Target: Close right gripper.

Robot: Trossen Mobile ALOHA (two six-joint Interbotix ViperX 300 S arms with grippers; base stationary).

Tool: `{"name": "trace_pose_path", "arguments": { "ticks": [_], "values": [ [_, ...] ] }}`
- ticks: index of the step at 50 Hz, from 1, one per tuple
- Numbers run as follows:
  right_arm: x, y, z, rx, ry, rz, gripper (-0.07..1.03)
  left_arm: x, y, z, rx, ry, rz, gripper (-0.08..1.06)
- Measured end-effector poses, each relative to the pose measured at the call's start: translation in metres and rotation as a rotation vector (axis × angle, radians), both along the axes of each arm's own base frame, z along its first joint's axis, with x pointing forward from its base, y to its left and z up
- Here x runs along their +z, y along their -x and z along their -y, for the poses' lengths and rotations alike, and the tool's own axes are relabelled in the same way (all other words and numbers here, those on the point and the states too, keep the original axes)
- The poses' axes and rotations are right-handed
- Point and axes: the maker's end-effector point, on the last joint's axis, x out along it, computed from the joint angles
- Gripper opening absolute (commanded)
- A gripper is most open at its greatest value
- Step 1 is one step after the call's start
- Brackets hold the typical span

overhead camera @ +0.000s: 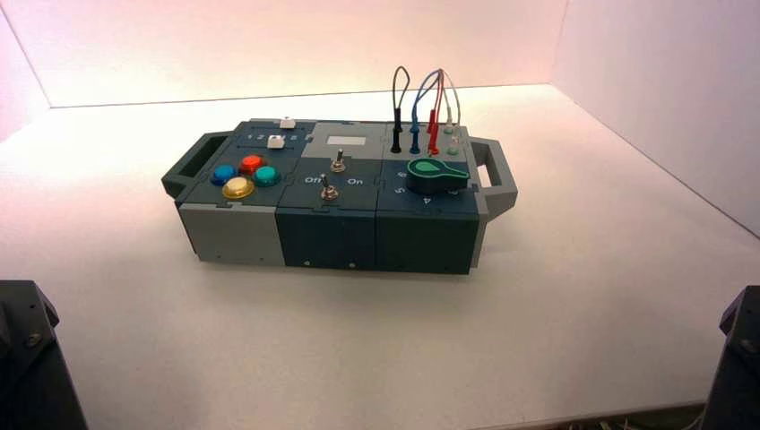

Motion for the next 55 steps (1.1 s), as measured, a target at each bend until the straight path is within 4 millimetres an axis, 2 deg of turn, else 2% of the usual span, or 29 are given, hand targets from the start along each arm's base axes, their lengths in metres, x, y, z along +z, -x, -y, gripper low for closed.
{"name": "trace_pose_path", "arguments": {
  "ticks": [32, 35, 36, 38, 39, 41, 42, 43, 55],
  "values": [
    [0.0019, 0.0007, 0.0002, 0.0, -0.003, 0.009, 0.98, -0.0014, -0.0001, 0.0001, 0.0, -0.001, -0.008, 1.01],
    [0.0019, 0.0007, 0.0002, 0.0, -0.003, 0.009, 0.86, -0.0024, -0.0006, 0.0001, 0.0, -0.001, -0.012, 1.02],
    [0.0019, 0.0007, 0.0002, 0.0, -0.003, 0.009, 0.75, -0.0027, -0.0007, 0.0001, -0.001, -0.003, -0.014, 1.01],
    [0.0019, 0.0007, 0.0002, 0.0, -0.003, 0.009, 0.44, -0.0034, -0.001, 0.0002, -0.001, -0.003, -0.017, 1.02],
    [0.0017, 0.0008, 0.0003, 0.0, -0.002, 0.007, 0.35, -0.0034, -0.001, 0.0002, -0.001, -0.003, -0.017, 1.02],
    [0.0014, 0.0009, 0.0003, 0.0, -0.002, 0.006, 0.04, -0.0037, -0.0012, 0.0002, -0.001, -0.003, -0.018, 1.01],
    [0.0009, 0.0011, 0.0005, 0.001, 0.003, 0.004, -0.01, -0.0037, -0.0012, 0.0002, -0.001, -0.003, -0.018, 1.01],
    [0.0013, 0.0012, 0.0006, 0.002, 0.006, 0.007, -0.04, -0.0037, -0.0012, 0.0002, -0.001, -0.003, -0.018, 1.02],
    [0.0074, 0.0065, 0.0045, 0.005, 0.034, 0.04, -0.02, -0.0047, -0.0016, 0.0002, -0.001, -0.004, -0.023, 1.02]
  ]
}}
